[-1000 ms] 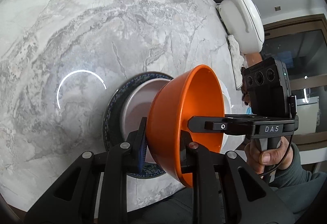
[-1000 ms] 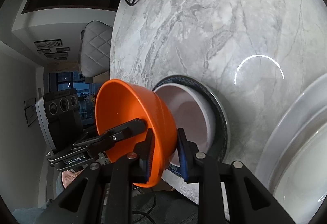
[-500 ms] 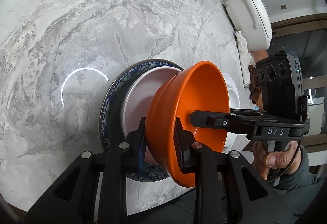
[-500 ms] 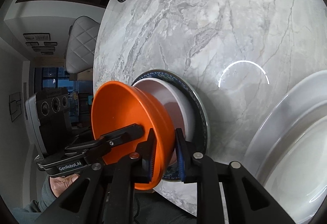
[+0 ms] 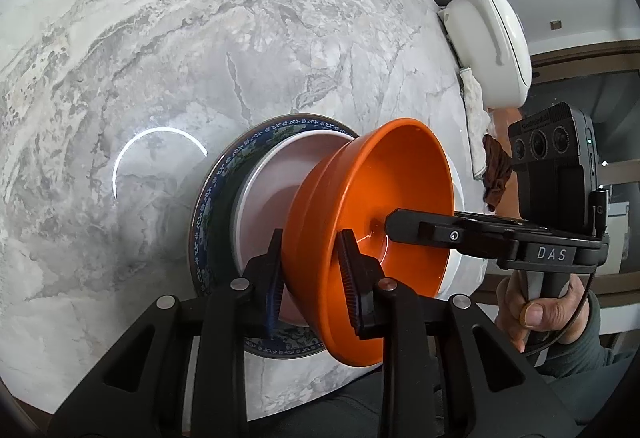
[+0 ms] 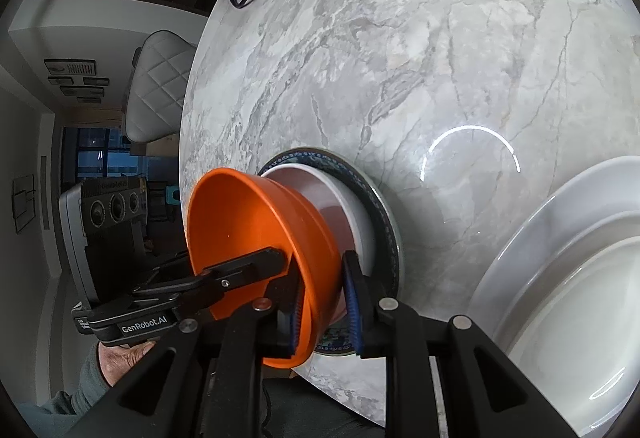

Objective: Organize plates and bowls
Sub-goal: 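Lift the orange bowl with both grippers and lower it into the white bowl, then open both grippers and release the orange bowl inside the white bowl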

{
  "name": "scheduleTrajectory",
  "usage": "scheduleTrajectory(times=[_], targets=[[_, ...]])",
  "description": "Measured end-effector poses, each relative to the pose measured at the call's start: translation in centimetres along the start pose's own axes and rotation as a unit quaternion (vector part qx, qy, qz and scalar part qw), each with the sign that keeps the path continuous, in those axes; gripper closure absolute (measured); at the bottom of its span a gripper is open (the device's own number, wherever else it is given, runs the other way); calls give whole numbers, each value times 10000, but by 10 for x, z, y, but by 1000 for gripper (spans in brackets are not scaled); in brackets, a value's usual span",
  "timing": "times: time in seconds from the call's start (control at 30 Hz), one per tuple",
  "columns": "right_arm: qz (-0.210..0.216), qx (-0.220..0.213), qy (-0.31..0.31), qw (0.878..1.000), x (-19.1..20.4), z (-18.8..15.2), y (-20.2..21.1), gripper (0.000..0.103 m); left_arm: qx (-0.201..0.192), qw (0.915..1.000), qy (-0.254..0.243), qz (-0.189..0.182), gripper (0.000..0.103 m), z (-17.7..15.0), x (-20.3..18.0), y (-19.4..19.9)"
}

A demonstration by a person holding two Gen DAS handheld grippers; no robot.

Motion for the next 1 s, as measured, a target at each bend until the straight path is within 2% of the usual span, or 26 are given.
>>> scheduleTrajectory(times=[0.13, 0.3, 0.37, 0.43, 0.47, 0.67, 0.7, 0.77, 0.87, 1.0], targets=[[55, -42, -85, 9999, -1, 0, 4, 80, 24, 10000, 6, -18, 79, 0, -1, -2], [-116, -96, 31, 9999, 3, 1, 8, 80, 44, 10000, 30, -25, 77, 1, -1, -4], [-242, -98, 190, 9995, 5, 1, 8, 81, 83, 10000, 28, 48, 76, 1, -1, -6], [-655, -66, 560, 9963, 9, 1, 6, 89, 101, 9999, 55, 38, 76, 1, -1, -9], [-781, -21, 697, 9945, 11, 1, 4, 89, 94, 9999, 43, 59, 76, 1, 0, -9], [-887, 23, 787, 9929, 8, 4, 1, 91, 118, 9999, 17, 95, 74, 4, 0, -11], [-932, 31, 814, 9923, 8, 4, 0, 92, 127, 9999, 5, 108, 72, 4, -1, -11], [-960, 59, 828, 9919, 10, 6, -2, 93, 94, 10000, -13, -9, 56, 5, -5, -10], [-1056, 89, 896, 9903, 12, 8, -4, 93, 21, 9999, -160, 11, 40, 6, -13, -7], [-1131, 127, 932, 9891, 14, 11, -5, 93, -4, 9997, -250, 58, 30, 6, -19, -3]])
Point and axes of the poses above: each gripper's, at about its wrist camera, not at the fingertips, and y roughly against the way its jaws point, x to its left, z to its top, the point moved 7 cm from there along -y, roughly the way its jaws point, and after that the axes turned 1 degree about z, right-handed, at the moved point
